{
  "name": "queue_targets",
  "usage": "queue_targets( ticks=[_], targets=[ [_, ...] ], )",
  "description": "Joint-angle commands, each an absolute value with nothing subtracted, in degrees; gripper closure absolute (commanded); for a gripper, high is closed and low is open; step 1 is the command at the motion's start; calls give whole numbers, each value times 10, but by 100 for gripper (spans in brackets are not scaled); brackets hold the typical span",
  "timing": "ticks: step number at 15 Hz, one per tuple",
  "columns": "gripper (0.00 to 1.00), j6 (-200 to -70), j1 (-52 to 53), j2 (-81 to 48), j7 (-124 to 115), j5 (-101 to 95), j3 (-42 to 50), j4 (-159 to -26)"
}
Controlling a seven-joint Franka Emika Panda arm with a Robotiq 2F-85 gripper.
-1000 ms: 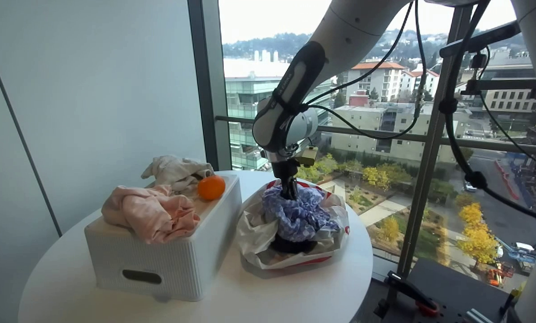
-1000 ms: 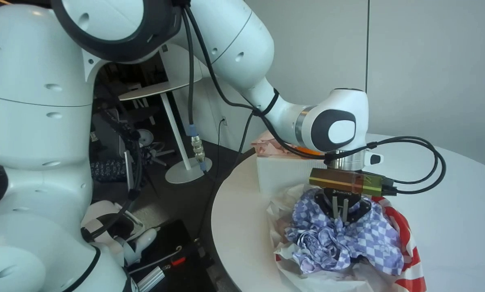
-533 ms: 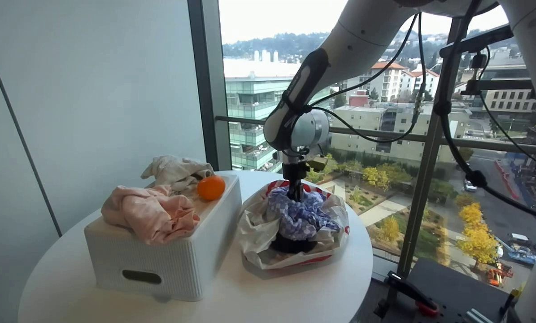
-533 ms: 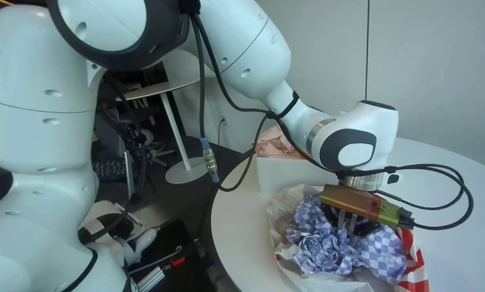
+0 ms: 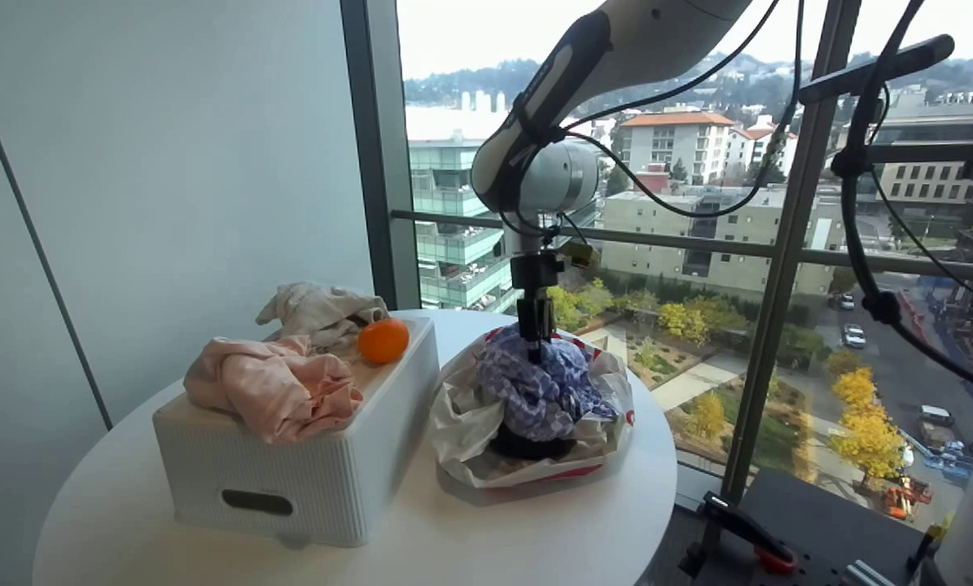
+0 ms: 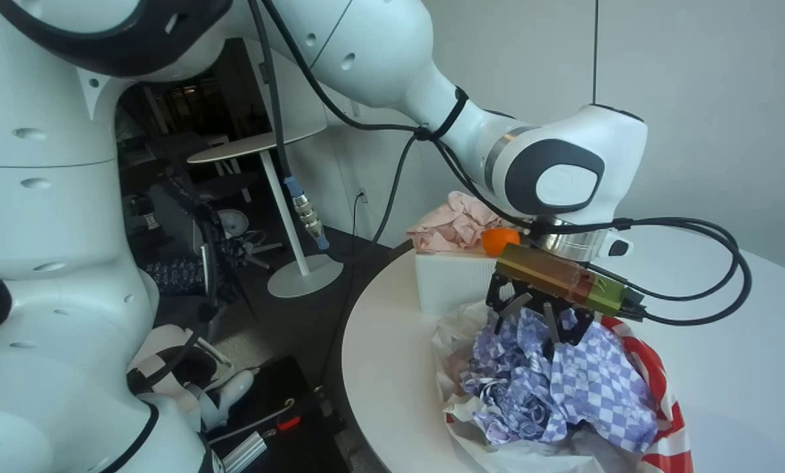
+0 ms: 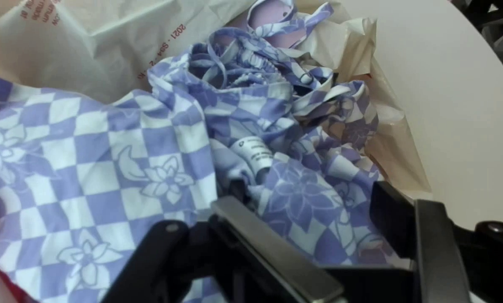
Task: Move two clothes from the white box into the plastic bag
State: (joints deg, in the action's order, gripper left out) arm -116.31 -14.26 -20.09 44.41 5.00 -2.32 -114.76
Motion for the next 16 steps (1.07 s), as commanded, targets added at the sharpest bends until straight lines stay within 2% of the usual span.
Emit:
queue_targets(
  ticks=[1,7,16],
  targets=[
    [0,-1113,-104,-132,388,43,-14,-1157],
    [0,-1089,-38,-73,282,-14,-24,-1121],
    [0,-1124,28,-99,240,-137,-40,-1064]
  ],
)
